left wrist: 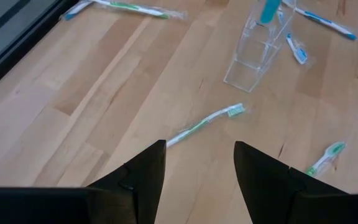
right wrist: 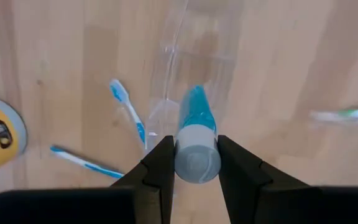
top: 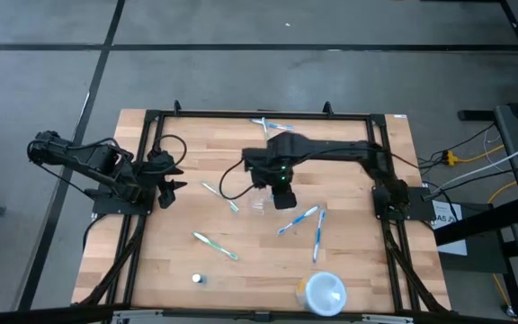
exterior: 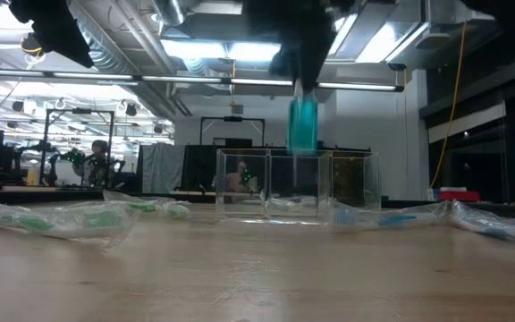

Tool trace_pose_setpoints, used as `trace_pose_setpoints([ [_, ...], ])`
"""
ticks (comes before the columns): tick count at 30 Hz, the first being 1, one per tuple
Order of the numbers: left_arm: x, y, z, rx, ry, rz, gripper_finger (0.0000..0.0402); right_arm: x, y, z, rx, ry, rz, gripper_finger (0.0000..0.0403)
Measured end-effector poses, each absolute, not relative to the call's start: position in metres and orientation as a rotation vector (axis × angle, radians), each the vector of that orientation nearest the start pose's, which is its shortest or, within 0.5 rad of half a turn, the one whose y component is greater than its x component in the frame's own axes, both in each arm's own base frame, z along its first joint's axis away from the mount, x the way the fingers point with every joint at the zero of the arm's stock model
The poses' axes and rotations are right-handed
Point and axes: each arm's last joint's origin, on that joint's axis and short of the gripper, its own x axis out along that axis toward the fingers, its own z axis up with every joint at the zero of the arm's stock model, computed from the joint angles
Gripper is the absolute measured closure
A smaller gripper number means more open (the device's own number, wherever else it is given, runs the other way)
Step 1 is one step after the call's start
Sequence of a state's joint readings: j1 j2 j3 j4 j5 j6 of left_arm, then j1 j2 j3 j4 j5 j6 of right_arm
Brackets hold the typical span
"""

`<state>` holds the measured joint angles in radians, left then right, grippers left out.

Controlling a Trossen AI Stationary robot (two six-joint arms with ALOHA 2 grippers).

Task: Pick & Place toothbrushing station
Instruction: Put the top blue mouthwash into the transparent organizer

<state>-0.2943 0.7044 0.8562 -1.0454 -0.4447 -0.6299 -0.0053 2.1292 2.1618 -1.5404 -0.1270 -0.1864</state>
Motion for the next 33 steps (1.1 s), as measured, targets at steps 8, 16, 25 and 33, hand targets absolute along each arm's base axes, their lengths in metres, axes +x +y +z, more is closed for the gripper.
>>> trace_pose_setpoints([
  [8, 0.110, -0.020, 0.298, -0.266, 0.744, 0.394, 0.0217, 0.373, 0.002, 0.371, 0.041, 1.228, 0.139, 0.0305],
  [16, 0.112, -0.021, 0.300, -0.275, 0.712, 0.383, 0.0217, 0.322, -0.007, 0.416, 0.040, 1.185, 0.071, 0.0305],
  [25, 0.112, -0.020, 0.300, -0.227, 0.707, 0.392, 0.0217, 0.325, -0.037, 0.437, 0.081, 0.918, 0.130, 0.0305],
  [33, 0.112, -0.020, 0.301, -0.215, 0.701, 0.404, 0.0217, 0.330, -0.060, 0.419, 0.115, 0.926, 0.152, 0.0305],
])
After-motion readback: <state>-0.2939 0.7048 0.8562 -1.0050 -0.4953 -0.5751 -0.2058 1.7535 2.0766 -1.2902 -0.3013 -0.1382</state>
